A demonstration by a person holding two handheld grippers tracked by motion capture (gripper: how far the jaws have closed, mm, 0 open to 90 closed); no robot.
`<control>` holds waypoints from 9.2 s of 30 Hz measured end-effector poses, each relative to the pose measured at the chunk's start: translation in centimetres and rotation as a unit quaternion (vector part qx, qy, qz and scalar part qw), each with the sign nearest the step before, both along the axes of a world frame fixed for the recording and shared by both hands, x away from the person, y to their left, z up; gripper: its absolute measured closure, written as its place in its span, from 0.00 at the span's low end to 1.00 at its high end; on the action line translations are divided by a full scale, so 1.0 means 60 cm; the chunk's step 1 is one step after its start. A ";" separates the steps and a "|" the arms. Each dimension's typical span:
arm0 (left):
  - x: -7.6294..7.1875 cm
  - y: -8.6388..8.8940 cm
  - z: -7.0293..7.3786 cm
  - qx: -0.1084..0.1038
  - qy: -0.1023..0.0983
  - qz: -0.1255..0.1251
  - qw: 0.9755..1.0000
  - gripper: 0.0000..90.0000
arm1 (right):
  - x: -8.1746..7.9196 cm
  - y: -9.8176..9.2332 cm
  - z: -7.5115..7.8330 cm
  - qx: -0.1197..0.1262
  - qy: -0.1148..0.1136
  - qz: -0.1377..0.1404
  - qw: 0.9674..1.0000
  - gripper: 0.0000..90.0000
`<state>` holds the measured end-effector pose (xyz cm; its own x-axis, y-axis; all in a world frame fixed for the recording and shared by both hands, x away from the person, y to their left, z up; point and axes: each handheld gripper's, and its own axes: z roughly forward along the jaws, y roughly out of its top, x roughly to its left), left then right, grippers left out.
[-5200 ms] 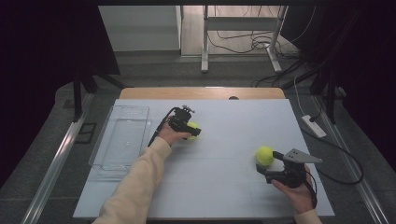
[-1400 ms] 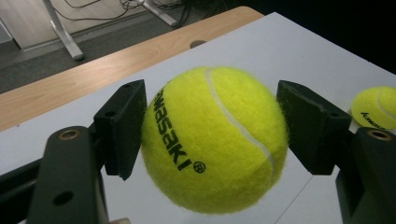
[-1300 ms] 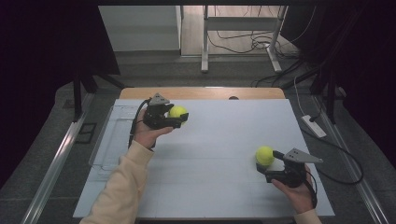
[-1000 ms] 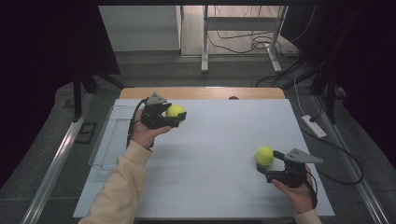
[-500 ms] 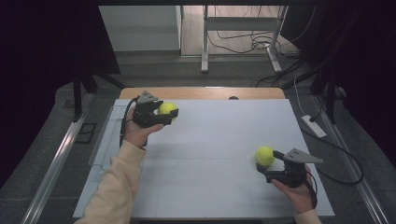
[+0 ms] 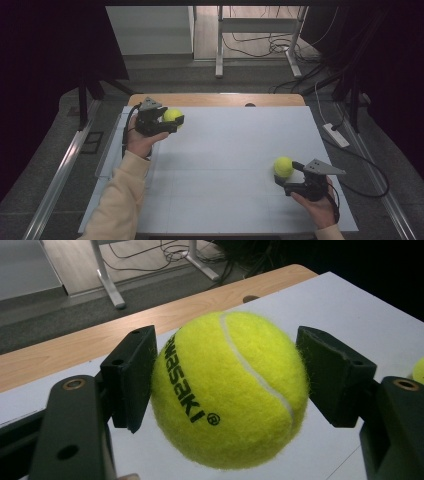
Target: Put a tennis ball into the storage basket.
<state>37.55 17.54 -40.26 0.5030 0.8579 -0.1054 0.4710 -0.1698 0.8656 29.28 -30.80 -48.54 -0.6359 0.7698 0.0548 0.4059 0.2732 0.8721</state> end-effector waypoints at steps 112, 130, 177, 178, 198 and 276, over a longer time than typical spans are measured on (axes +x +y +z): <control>0.028 0.220 -0.045 0.027 0.046 0.184 0.981 0.32 | 0.002 0.000 0.000 -0.002 0.000 -0.003 1.000 0.13; 0.061 0.214 -0.057 0.049 0.070 0.185 0.979 0.32 | 0.002 -0.001 -0.001 -0.001 0.002 -0.004 1.000 0.13; 0.095 0.206 -0.119 0.100 0.153 0.197 0.963 0.28 | 0.003 -0.003 -0.003 -0.003 0.002 -0.005 1.000 0.13; 0.094 0.207 -0.118 0.096 0.153 0.196 0.964 0.24 | 0.003 -0.004 -0.003 -0.001 0.002 -0.004 1.000 0.13; 0.019 0.191 -0.061 -0.002 0.083 0.107 0.991 0.18 | 0.006 -0.006 -0.002 -0.002 0.002 -0.007 1.000 0.13; -0.033 -0.017 -0.057 -0.003 0.042 -0.074 0.996 0.17 | 0.001 -0.023 0.000 0.012 -0.003 -0.022 1.000 0.12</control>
